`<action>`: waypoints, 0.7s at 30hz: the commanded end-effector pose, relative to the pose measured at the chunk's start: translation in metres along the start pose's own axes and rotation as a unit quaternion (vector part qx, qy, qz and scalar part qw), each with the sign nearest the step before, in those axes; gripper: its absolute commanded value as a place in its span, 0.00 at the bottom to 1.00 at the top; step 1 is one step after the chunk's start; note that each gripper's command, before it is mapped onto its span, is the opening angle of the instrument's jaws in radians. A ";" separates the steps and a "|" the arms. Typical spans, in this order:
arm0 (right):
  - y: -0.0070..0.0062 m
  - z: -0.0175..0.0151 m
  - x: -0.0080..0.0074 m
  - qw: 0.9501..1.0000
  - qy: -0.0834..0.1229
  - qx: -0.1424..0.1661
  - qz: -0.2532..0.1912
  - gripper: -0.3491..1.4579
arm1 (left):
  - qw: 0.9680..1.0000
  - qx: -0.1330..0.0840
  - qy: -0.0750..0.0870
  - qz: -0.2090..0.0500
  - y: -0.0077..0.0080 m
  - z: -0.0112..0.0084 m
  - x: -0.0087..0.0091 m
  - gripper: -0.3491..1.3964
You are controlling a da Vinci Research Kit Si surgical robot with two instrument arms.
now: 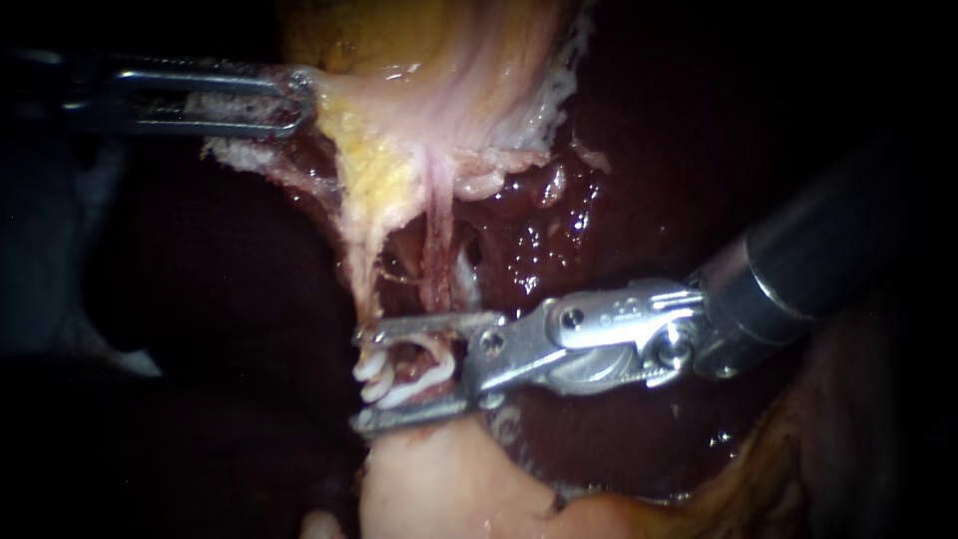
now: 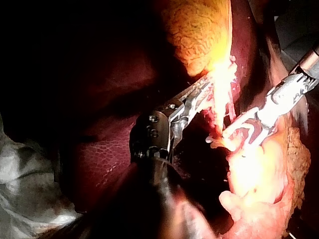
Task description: Clipping third clip left tube
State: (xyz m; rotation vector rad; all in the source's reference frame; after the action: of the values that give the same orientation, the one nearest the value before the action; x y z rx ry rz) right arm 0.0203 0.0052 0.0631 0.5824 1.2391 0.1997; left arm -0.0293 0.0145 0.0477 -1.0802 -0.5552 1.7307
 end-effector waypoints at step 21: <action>-0.0004 -0.0022 -0.0002 1.000 0.004 0.005 0.001 0.47 | 1.000 0.000 0.000 0.000 0.0000 -0.0001 0.0000 0.00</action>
State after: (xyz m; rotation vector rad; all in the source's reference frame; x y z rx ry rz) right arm 0.0180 0.0056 0.0626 0.5912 1.2501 0.1971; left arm -0.0292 0.0145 0.0478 -1.0797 -0.5547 1.7307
